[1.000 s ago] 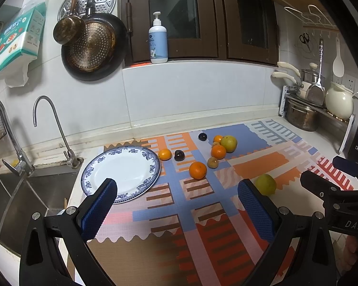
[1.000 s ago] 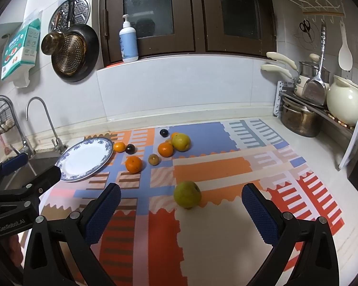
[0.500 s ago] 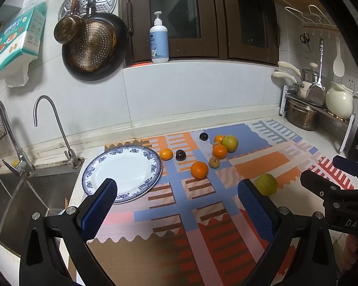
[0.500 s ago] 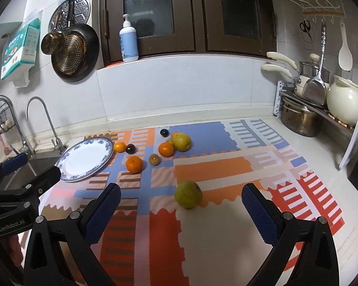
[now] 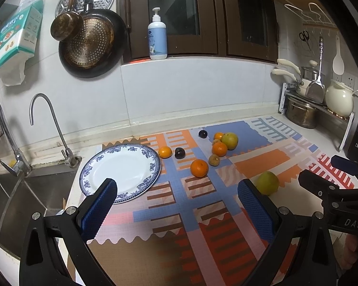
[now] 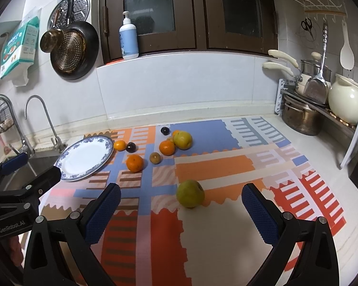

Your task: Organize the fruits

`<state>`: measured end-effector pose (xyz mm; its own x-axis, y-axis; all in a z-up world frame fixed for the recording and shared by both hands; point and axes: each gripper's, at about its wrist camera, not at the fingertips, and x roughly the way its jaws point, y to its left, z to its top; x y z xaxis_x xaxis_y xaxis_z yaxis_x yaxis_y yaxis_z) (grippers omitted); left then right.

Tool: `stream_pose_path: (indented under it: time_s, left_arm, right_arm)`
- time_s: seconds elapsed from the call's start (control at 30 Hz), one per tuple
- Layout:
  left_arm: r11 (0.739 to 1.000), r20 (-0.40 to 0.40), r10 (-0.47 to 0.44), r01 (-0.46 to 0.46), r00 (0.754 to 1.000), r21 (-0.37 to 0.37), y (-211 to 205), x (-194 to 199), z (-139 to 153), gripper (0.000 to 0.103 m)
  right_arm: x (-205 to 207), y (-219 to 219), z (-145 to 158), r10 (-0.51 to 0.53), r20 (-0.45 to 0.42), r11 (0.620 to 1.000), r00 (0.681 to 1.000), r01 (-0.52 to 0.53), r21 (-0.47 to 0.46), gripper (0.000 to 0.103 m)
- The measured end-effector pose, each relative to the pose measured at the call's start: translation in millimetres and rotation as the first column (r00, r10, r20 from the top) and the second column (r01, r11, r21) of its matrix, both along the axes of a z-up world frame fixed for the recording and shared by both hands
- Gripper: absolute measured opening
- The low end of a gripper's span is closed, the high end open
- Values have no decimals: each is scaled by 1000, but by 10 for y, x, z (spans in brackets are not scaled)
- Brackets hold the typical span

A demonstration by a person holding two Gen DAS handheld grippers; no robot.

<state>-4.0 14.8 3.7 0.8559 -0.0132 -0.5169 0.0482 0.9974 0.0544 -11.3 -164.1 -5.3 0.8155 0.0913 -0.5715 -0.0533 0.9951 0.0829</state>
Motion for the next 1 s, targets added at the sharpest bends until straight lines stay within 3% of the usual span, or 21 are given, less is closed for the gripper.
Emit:
stream_pose_path:
  time_s: [0.63,0.93,1.0]
  left_arm:
    - [988,-39,-127,130,991,82,-36,644,-305,97]
    - [968,-133,-211,226,968,105,-171,1081,-582,85]
    - [964,-164,-230,248,959,99,-202,1162,-632,81]
  right_arm:
    - [499,0,-374,-56,-153,997,987,62,38,102]
    - [721,-28,-618,-88,-228,991,970,108,79,90]
    - [758,-44,-675,-88,-257,989,962,115,94,83]
